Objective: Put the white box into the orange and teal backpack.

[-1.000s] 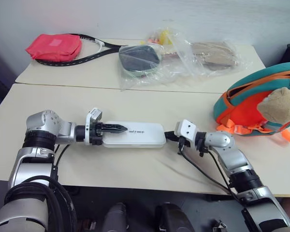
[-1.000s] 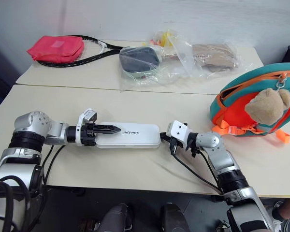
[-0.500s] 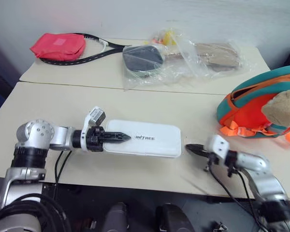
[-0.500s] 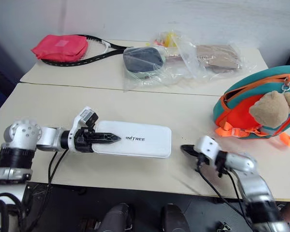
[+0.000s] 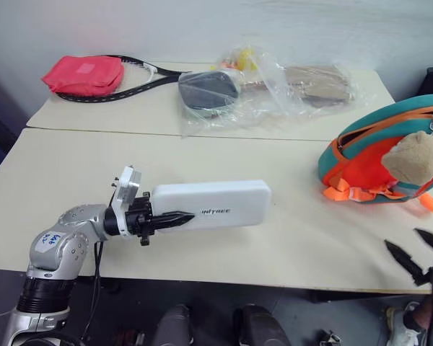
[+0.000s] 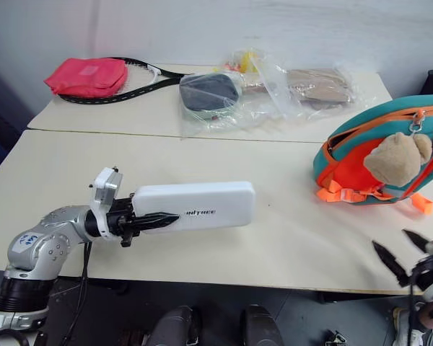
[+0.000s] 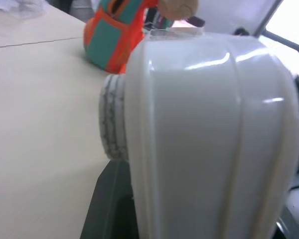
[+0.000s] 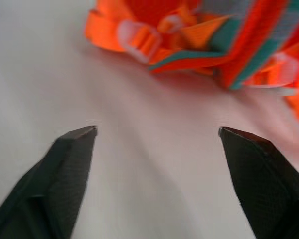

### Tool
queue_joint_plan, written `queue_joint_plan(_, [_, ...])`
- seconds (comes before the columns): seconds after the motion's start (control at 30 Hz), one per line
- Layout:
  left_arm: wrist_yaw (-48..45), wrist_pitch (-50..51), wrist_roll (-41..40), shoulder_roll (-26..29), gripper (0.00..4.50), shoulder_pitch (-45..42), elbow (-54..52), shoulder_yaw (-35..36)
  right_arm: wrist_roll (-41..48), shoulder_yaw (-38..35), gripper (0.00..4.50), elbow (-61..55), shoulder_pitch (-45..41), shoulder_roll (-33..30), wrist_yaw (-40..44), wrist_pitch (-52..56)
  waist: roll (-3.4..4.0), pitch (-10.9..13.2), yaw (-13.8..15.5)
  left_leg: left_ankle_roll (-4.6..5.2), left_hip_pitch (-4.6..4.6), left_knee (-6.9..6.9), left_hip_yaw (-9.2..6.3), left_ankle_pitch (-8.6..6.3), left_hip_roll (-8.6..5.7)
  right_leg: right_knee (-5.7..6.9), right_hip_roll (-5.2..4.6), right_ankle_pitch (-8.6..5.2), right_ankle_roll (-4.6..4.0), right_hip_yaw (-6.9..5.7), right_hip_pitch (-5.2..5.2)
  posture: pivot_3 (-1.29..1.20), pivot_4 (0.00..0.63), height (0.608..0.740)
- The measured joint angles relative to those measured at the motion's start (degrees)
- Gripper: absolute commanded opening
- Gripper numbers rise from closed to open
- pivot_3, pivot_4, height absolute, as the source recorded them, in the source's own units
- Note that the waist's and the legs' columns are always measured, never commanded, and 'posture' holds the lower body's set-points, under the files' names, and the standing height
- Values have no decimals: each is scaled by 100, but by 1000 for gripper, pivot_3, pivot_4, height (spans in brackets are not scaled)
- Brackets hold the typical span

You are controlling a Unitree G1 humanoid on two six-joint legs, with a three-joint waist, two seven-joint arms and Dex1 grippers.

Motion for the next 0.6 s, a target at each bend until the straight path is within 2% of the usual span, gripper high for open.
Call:
queue_joint_plan(0.07, [-141,-96,40,1,1255,-12,-6,-83,-19,-47,4478,484,-426,-363,157,-98,3,0,3,-2,2,-9,-2,3,2,3,3,0,0,-1,-6,0,150,740])
queue_joint_plan(0.23, [-332,-209,164,79,1255,27,26,-142,-453,696,4478,2626,-2369,-1417,934,-303,21,6,4,-16,0,-6,-1,23,6,8,10,0,0,-1,-12,0,150,740])
queue_joint_plan(0.4, [-364,-141,145,209,1255,151,-11,-50,-843,1539,4478,4087,-4088,-1745,1815,-319,30,11,2,-19,-6,2,-2,27,6,8,8,0,0,-1,-13,0,150,740])
queue_joint_plan(0.5, [-320,-27,85,232,1255,276,-112,14,-887,1947,4478,4160,-4461,-1743,2463,110,30,11,11,-19,-8,3,-4,27,7,7,6,0,0,-2,-13,0,150,740])
queue_joint_plan(0.6, [-233,90,23,233,1255,373,-147,138,-813,2178,4478,3817,-4365,-1675,2976,637,30,12,29,-19,-14,5,-10,26,7,7,4,0,1,-9,-14,0,150,740])
